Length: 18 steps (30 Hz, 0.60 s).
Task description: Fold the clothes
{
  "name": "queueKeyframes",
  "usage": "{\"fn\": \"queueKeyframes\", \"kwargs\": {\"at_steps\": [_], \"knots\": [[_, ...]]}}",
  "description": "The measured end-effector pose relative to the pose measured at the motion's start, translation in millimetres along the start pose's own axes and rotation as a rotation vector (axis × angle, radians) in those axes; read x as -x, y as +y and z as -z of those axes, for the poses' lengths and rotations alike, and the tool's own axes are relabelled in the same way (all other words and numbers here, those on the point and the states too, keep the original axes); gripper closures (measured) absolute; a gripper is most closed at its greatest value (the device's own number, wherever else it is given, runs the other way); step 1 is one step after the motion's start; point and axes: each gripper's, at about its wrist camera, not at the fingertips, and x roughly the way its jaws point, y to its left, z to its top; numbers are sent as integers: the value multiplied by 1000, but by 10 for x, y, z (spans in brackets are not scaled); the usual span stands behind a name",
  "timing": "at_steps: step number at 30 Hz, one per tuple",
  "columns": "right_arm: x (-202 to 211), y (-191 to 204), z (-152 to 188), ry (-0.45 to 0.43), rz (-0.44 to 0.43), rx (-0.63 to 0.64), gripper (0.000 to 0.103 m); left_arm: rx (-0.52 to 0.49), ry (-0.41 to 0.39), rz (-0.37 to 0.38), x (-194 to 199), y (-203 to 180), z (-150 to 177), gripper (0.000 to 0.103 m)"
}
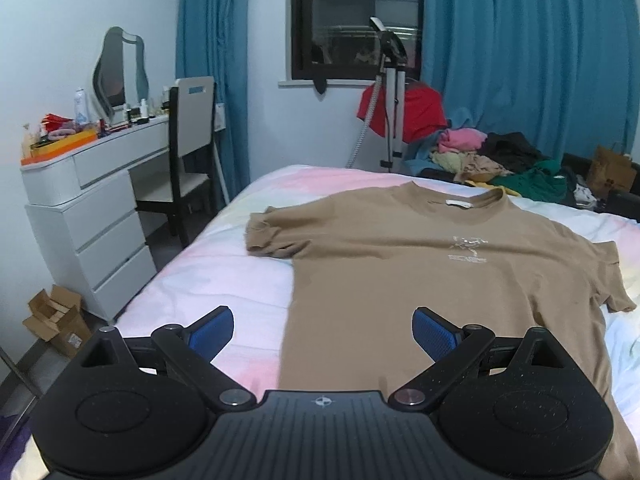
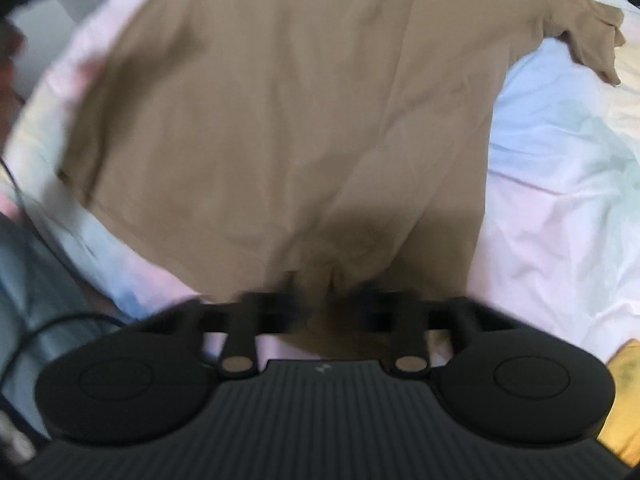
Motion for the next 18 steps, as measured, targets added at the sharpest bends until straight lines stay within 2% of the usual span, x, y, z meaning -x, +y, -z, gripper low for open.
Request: {"fn": "queueKeyframes", "kwargs": {"at_steps": [3, 6, 12, 14, 17, 18], "knots": [[91, 0, 4, 30, 42, 30, 93, 23, 24, 1, 20, 84, 0, 6], [247, -98, 79, 50, 124, 41, 95, 47, 48, 2, 39, 168, 0, 7], [471, -511, 416, 90, 225, -51, 95, 93, 95, 3, 78, 336, 0, 9], [602, -621, 484, 60, 198, -112, 94, 99, 96, 10, 103, 355, -2, 9], [823, -654, 484, -46, 170, -182, 91, 80, 66, 24, 172, 312, -6, 8], [897, -664, 484, -82, 160, -204, 86, 70, 56, 25, 185, 288, -9, 8]]}}
